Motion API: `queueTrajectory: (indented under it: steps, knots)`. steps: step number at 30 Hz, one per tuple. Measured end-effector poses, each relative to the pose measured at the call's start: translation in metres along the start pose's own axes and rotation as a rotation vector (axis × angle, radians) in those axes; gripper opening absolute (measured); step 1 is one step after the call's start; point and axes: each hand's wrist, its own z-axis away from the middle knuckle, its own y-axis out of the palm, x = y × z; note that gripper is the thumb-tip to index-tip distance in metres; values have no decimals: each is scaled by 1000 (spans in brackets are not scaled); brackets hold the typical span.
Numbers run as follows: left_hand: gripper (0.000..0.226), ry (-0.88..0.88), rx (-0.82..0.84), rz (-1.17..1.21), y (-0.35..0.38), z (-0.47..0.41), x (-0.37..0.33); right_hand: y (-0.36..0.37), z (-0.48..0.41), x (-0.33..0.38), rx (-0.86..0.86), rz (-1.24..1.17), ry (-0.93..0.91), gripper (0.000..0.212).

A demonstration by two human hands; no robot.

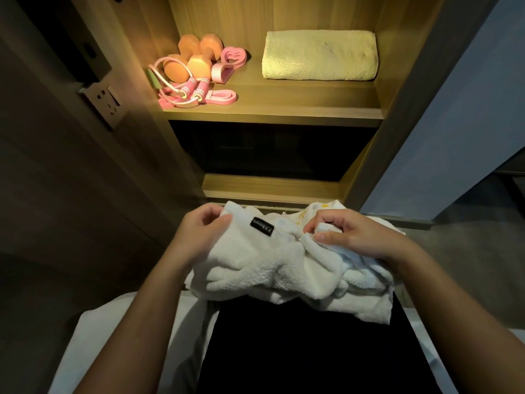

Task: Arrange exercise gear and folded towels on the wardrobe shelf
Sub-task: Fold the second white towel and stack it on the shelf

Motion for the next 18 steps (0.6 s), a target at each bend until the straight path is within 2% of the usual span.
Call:
queueTrajectory:
  steps: [4,8,12,15,18]
  knots:
    - [17,-153,83,60,26,-22,-5,2,2,0,-17,13,-2,17]
    - [26,-297,70,89,39,-34,-4,3,4,-3,-35,24,-2,17]
    - [13,-329,75,111,36,-34,-9,2,3,-3,-46,13,10,16]
    - [14,-349,93,71,31,-33,-7,1,2,-2,-42,17,-2,15]
    - [16,-314,2,165,36,-31,-3,1,4,-1,-74,-1,-6,13]
